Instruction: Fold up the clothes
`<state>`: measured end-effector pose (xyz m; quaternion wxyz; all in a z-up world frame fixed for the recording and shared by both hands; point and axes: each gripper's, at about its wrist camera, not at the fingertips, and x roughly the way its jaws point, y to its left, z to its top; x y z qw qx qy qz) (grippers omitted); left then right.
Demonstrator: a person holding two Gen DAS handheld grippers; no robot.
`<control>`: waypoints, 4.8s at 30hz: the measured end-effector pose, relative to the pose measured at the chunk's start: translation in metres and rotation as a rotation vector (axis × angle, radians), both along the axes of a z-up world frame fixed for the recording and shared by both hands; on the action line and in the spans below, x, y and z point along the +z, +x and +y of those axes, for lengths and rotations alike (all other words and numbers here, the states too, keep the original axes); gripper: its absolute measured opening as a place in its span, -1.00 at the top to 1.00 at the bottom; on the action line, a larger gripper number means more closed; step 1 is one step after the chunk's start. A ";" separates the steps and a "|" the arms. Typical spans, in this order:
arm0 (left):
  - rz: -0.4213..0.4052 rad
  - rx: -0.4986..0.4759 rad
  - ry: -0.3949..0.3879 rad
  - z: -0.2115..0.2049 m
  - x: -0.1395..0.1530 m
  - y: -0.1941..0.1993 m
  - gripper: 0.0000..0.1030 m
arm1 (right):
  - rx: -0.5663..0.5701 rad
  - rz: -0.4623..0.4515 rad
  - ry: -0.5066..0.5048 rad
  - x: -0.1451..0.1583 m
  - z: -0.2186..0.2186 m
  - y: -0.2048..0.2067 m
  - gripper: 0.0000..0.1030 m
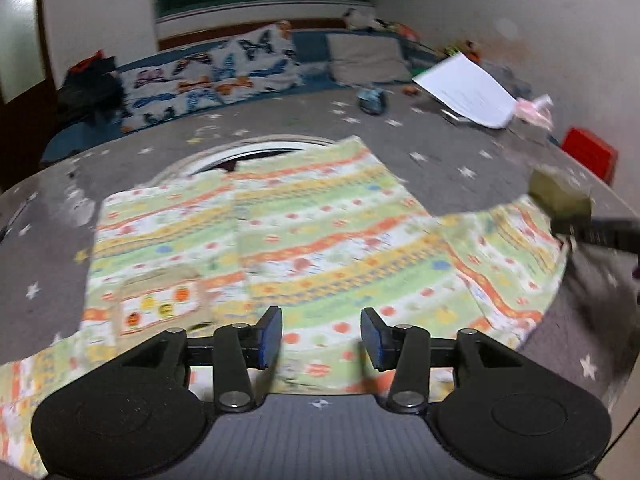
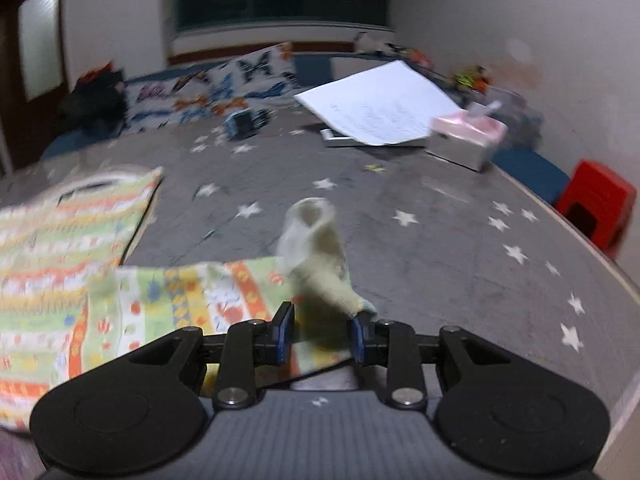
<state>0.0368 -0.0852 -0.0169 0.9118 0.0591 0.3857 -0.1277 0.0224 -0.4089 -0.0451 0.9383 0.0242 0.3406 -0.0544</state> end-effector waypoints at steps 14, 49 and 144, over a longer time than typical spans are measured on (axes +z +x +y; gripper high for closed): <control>0.037 -0.088 0.027 -0.027 -0.013 -0.002 0.01 | -0.033 -0.002 -0.012 -0.001 -0.013 0.029 0.27; 0.047 -0.032 0.056 -0.036 -0.004 0.008 -0.59 | -0.171 -0.032 0.039 -0.005 -0.059 -0.018 -0.02; 0.004 0.314 -0.070 0.112 0.014 -0.010 -0.77 | 0.512 -0.002 -0.013 0.038 0.176 -0.030 0.63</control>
